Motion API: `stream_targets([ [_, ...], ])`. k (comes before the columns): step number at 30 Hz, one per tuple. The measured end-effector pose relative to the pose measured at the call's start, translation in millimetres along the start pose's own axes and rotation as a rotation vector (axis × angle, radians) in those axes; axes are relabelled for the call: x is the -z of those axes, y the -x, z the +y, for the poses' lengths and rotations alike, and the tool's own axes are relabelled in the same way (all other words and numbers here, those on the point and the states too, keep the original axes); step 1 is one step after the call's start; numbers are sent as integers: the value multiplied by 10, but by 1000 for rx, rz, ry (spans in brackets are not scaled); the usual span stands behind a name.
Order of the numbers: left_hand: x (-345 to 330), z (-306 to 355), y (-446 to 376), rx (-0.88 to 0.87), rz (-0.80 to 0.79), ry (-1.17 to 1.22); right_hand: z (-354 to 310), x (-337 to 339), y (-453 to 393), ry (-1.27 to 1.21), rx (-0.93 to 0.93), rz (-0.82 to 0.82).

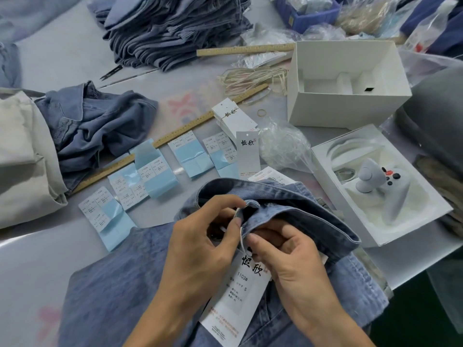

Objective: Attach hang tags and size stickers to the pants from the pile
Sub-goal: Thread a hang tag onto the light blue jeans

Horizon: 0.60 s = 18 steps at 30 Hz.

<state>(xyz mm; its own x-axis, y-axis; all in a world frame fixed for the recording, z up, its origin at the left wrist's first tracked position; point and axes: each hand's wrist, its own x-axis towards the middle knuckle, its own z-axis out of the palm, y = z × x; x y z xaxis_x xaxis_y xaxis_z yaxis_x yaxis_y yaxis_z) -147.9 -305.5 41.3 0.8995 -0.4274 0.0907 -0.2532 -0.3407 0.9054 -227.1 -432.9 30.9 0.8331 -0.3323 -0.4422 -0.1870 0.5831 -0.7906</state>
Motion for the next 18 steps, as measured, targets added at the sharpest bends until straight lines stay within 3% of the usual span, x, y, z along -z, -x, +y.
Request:
stream_targets([
  [11,-80,-18,-50,31,-8,-27,78,-82,20,461,301,137],
  [18,-37,-55,-182,47,-24,22,56,42,-17,189,252,64],
])
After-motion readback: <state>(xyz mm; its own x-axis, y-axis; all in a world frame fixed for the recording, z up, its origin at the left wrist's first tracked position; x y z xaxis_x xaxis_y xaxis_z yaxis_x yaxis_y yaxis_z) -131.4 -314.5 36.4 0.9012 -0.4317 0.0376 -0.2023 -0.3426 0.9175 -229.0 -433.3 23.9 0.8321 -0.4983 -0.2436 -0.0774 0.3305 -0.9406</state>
